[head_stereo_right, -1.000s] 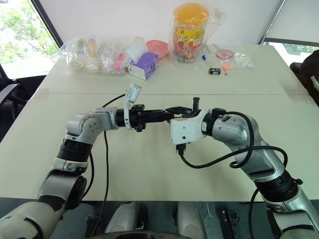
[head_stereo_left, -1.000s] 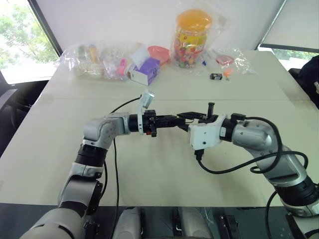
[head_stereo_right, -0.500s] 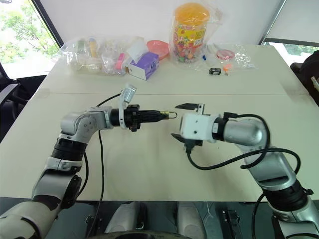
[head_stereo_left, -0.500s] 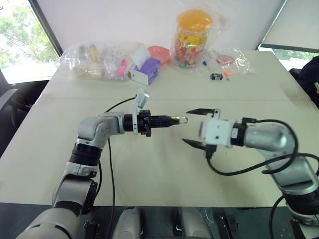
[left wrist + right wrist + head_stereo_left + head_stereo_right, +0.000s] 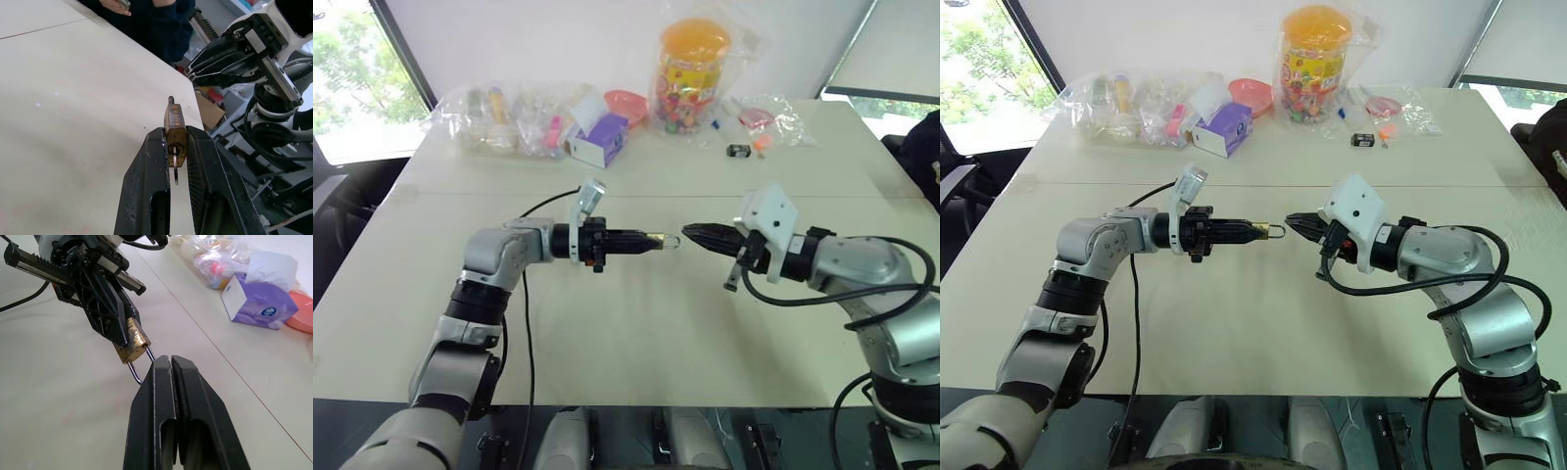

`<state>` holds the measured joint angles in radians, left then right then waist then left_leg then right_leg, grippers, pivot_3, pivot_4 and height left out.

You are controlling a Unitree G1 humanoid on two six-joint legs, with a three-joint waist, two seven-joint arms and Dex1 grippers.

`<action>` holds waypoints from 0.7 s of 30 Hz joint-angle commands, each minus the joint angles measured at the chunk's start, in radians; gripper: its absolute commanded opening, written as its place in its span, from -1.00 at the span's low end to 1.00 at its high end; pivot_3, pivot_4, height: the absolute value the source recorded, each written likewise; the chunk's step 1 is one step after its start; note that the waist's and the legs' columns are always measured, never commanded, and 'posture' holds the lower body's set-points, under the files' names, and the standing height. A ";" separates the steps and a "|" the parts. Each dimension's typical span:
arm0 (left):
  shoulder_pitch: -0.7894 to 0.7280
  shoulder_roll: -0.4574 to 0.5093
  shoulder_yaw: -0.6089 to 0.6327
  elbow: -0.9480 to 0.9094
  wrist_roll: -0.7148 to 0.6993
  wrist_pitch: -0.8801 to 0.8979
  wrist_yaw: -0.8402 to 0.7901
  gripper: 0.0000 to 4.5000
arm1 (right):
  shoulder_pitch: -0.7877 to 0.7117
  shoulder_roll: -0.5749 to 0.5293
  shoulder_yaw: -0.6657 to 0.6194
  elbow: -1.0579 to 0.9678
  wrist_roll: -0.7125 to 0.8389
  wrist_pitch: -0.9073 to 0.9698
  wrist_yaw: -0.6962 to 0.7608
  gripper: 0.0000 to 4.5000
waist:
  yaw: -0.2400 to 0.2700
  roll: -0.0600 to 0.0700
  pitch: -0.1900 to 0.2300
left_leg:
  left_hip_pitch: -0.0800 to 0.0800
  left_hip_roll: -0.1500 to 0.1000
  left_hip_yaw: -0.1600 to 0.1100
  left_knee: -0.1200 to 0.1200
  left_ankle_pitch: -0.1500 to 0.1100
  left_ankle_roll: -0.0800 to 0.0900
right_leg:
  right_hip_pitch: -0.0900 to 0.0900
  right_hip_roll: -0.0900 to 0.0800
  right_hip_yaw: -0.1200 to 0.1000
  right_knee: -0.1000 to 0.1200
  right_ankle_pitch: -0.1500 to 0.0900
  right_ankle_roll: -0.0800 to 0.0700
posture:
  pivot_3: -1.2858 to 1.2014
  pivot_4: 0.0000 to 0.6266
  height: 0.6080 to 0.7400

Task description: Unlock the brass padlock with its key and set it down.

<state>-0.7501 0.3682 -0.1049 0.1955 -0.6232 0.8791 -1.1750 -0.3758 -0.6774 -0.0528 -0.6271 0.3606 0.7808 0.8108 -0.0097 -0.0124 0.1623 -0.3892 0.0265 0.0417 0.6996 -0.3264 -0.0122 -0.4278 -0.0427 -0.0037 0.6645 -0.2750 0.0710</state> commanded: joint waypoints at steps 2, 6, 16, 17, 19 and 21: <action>-0.033 -0.007 0.023 -0.038 -0.038 0.008 -0.014 -1.00 | -0.007 0.007 0.020 -0.021 0.014 -0.032 -0.029 -0.97 | 0.000 0.000 0.000 | 0.000 0.000 0.000 0.000 0.000 0.000 | 0.000 0.000 0.000 0.000 0.000 0.000 | 0.03 -0.52 1.00; -0.037 -0.008 0.029 -0.050 -0.052 0.016 -0.010 -1.00 | 0.004 0.013 0.056 0.004 0.003 -0.066 -0.044 -0.97 | 0.000 0.000 0.000 | 0.000 0.000 0.000 0.000 0.000 0.000 | 0.000 0.000 0.000 0.000 0.000 0.000 | 0.03 -0.52 1.00; -0.031 0.014 0.027 -0.116 -0.091 0.043 -0.044 -1.00 | 0.026 -0.013 0.083 0.099 -0.039 -0.168 -0.044 -0.97 | 0.001 0.000 0.000 | 0.000 0.000 0.000 0.000 0.000 0.000 | 0.000 0.000 0.000 0.000 0.000 0.000 | 0.03 -0.52 1.00; -0.029 0.018 0.024 -0.122 -0.095 0.045 -0.048 -1.00 | 0.028 -0.014 0.084 0.104 -0.042 -0.175 -0.044 -0.97 | 0.001 0.000 0.000 | 0.000 0.000 0.000 0.000 0.000 0.000 | 0.000 0.000 0.000 0.000 0.000 0.000 | 0.03 -0.52 1.00; -0.026 0.021 0.021 -0.129 -0.098 0.047 -0.048 -1.00 | 0.031 -0.016 0.086 0.111 -0.046 -0.184 -0.042 -0.97 | 0.000 0.000 0.000 | 0.000 0.000 0.000 0.000 0.000 0.000 | 0.000 0.000 0.000 0.000 0.000 0.000 | 0.03 -0.52 1.00; -0.030 0.015 0.026 -0.119 -0.092 0.043 -0.038 -1.00 | 0.037 -0.019 0.090 0.107 -0.045 -0.188 -0.035 -0.97 | -0.001 0.000 0.000 | 0.000 0.000 0.000 0.000 0.000 0.000 | 0.000 0.000 0.000 0.000 0.000 0.000 | 0.03 -0.52 1.00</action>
<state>-0.7566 0.3827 -0.1013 0.1014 -0.6900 0.9273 -1.2140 -0.3394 -0.6874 0.0389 -0.5000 0.3175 0.6143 0.7722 -0.0103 -0.0124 0.1623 -0.3893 0.0267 0.0416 0.6996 -0.3264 -0.0122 -0.4278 -0.0422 -0.0037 0.6644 -0.2750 0.0710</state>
